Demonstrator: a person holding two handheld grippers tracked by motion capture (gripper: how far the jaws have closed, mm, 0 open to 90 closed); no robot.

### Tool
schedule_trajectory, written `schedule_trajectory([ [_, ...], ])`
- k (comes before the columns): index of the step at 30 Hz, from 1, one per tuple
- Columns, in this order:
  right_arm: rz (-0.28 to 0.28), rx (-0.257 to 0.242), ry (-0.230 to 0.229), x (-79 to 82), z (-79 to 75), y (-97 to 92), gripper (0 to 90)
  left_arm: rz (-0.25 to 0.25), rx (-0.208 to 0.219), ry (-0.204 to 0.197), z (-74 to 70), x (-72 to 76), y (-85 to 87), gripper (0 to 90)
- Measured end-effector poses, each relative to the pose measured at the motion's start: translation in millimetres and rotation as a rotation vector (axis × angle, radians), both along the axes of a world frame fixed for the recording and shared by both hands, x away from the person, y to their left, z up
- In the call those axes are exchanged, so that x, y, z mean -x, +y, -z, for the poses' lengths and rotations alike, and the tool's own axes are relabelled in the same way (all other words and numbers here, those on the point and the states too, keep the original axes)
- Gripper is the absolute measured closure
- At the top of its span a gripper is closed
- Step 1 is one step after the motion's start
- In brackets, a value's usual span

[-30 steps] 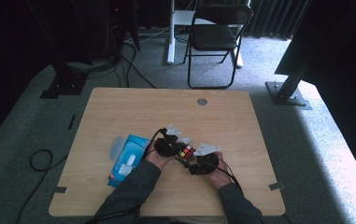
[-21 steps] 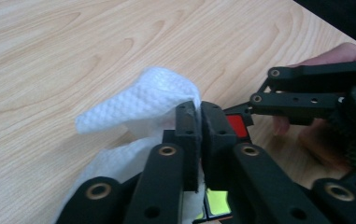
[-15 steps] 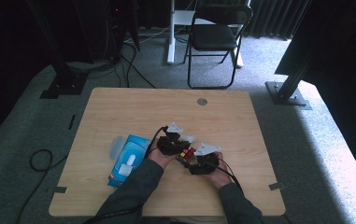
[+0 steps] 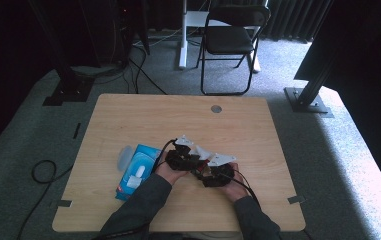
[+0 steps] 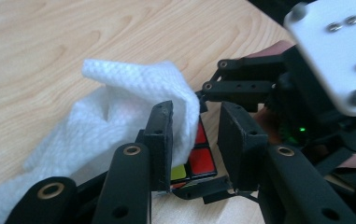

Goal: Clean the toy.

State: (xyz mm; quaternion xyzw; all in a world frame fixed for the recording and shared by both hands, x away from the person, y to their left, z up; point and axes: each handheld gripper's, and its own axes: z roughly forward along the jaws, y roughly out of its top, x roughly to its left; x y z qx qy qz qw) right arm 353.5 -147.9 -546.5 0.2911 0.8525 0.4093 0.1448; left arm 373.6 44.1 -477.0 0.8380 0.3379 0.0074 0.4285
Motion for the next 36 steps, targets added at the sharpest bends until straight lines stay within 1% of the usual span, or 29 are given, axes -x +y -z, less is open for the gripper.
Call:
schedule_trajectory([
  [2,0.0,0.0,0.0,0.0,0.1,0.1,33.4,0.007,0.017,0.0,-2.0,-0.1,2.5,64.9],
  [6,0.0,0.0,0.0,-0.1,0.1,0.1,33.4,-0.006,0.042,0.014,-2.2,-2.7,7.2,64.9],
  [7,0.0,0.0,0.0,-0.1,0.1,0.1,33.4,-0.017,0.045,0.016,-1.7,-3.7,8.4,67.6],
  [8,0.0,0.0,0.0,-0.1,0.1,0.1,33.4,-0.031,0.045,0.029,-1.0,-4.7,9.2,73.5],
  [9,-0.001,0.001,0.0,-0.1,0.1,0.1,33.4,-0.045,0.043,0.033,-0.1,-5.6,9.7,79.9],
  [10,-0.001,0.0,0.001,-0.1,0.1,0.1,33.4,-0.051,0.05,0.043,1.0,-6.4,10.5,84.3],
  [11,-0.001,0.0,0.002,-0.2,0.1,0.1,33.4,-0.053,0.053,0.048,1.8,-7.1,11.1,86.8],
  [13,-0.001,0.002,0.002,-0.3,0.1,0.1,33.4,-0.06,0.049,0.039,2.1,-6.7,11.2,88.1],
  [15,-0.001,0.002,0.001,-0.3,0.2,0.2,33.4,-0.061,0.052,0.039,1.7,-6.8,11.8,89.2],
  [18,-0.001,0.003,0.0,-0.2,0.2,0.3,33.4,-0.077,0.046,0.052,2.3,-7.9,12.4,89.3],
  [21,-0.001,0.005,-0.002,-0.2,0.2,0.3,33.5,-0.085,-0.004,0.049,5.4,-9.0,10.9,89.2],
  [22,-0.001,0.006,-0.002,-0.2,0.2,0.3,33.5,-0.092,-0.035,0.042,7.2,-8.7,9.5,89.1],
  [23,-0.001,0.006,-0.002,-0.2,0.2,0.4,33.5,-0.095,-0.057,0.035,8.7,-8.3,8.3,88.9],
  [24,-0.001,0.007,-0.002,-0.2,0.2,0.4,33.5,-0.098,-0.055,0.028,9.4,-7.8,7.9,88.6],
  [25,-0.001,0.007,-0.002,-0.2,0.2,0.4,33.5,-0.097,-0.061,0.017,9.2,-7.4,7.3,88.5],
  [27,0.0,0.008,-0.003,-0.2,0.3,0.5,33.6,-0.1,-0.097,-0.02,7.3,-5.2,4.2,85.8],
  [28,0.0,0.007,-0.002,-0.2,0.3,0.5,33.6,-0.1,-0.121,-0.041,6.2,-4.0,2.2,82.4],
  [29,0.005,0.009,-0.002,-0.2,0.2,0.5,33.6,-0.103,-0.149,-0.064,5.3,-2.3,-0.5,79.2],
  [30,0.005,0.008,-0.002,-0.2,0.3,0.6,33.6,-0.096,-0.181,-0.093,4.3,-0.5,-3.4,76.4],
  [32,0.005,0.009,-0.003,0.0,0.2,0.8,33.7,-0.09,-0.214,-0.118,3.5,1.2,-6.9,71.2],
  [33,0.006,0.011,-0.004,0.0,0.3,0.8,33.6,-0.106,-0.242,-0.138,4.2,1.8,-9.4,67.3],
  [34,0.004,0.015,-0.004,0.0,0.4,0.9,33.6,-0.109,-0.242,-0.133,4.1,1.3,-9.1,62.0],
  [35,0.005,0.016,-0.005,0.2,0.3,1.0,33.6,-0.108,-0.225,-0.114,4.3,0.5,-8.2,62.9],
  [36,0.005,0.015,-0.004,0.1,0.3,0.9,33.6,-0.104,-0.221,-0.114,4.5,0.1,-7.1,65.9],
])
